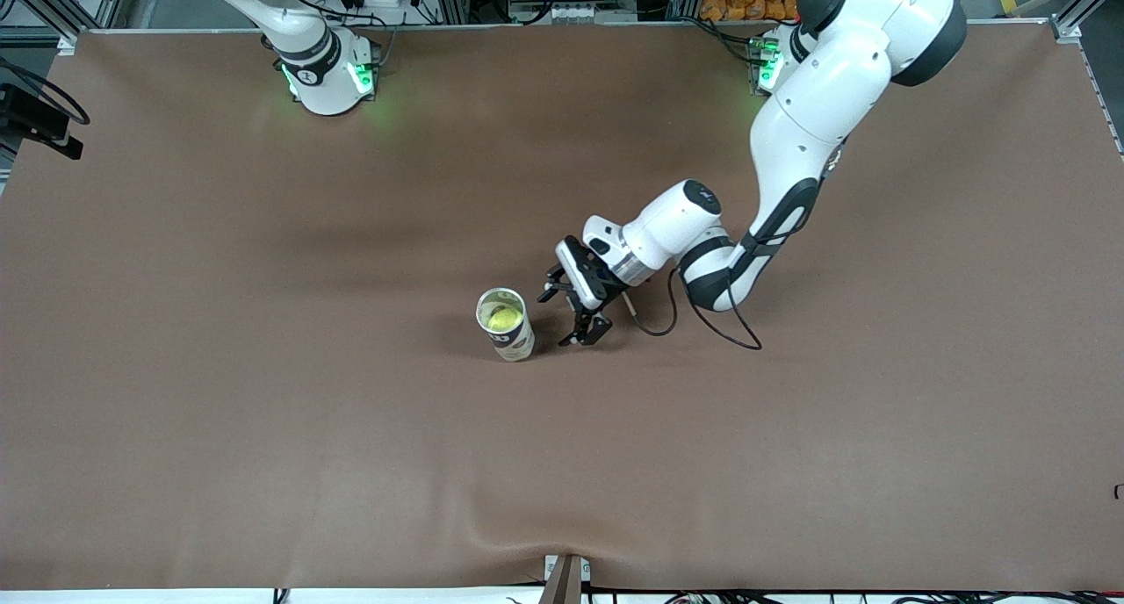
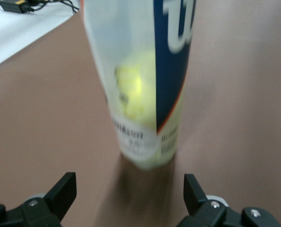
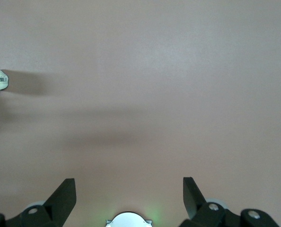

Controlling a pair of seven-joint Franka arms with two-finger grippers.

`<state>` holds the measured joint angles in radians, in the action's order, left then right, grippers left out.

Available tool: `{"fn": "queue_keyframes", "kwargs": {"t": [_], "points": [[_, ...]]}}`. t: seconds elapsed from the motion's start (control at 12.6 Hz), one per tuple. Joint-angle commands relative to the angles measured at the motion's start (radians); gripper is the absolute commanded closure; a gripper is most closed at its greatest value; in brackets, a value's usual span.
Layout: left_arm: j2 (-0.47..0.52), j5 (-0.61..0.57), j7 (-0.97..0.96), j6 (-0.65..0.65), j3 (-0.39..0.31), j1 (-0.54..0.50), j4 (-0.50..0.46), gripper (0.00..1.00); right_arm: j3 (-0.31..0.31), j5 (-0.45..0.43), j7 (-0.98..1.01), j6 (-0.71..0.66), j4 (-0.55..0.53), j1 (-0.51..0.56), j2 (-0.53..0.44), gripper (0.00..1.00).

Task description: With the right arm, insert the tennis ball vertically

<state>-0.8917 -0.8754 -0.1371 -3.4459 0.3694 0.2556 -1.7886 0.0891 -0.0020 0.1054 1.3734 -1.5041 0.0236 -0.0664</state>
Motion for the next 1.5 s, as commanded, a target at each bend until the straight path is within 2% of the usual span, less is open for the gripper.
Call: {"fn": "queue_keyframes", "kwargs": {"t": [0.0,0.24,0.47,0.63,0.79,1.11,1.42], "points": [[0.06,-0.115,-0.015,0.002,0.043,-0.143,-0.094,0.0,-0.005,-0.012,0.007,-0.01,0.007,0.003,0.002,0.0],[0.054,-0.125,-0.034,0.023,0.048,-0.209,-0.054,0.0,-0.005,-0.009,0.002,-0.004,0.007,0.003,0.003,0.0],[0.054,-0.123,-0.16,0.03,0.048,-0.236,-0.003,0.0,-0.005,-0.003,-0.001,0.004,0.008,0.001,0.005,0.0],[0.053,-0.116,-0.249,0.049,0.048,-0.236,0.062,0.0,-0.005,0.0,-0.03,0.033,0.007,0.001,0.007,0.0],[0.05,-0.099,-0.3,0.14,0.048,-0.233,0.144,0.0,-0.005,0.0,-0.047,0.036,0.007,-0.005,0.008,0.0],[0.05,0.057,-0.299,0.314,0.06,-0.214,0.266,0.0,-0.005,0.0,-0.047,0.035,0.007,-0.011,0.013,0.0],[0.059,0.226,-0.292,0.599,0.161,-0.217,0.388,0.0,-0.003,-0.001,-0.047,0.035,0.01,-0.007,0.011,0.0]]}}
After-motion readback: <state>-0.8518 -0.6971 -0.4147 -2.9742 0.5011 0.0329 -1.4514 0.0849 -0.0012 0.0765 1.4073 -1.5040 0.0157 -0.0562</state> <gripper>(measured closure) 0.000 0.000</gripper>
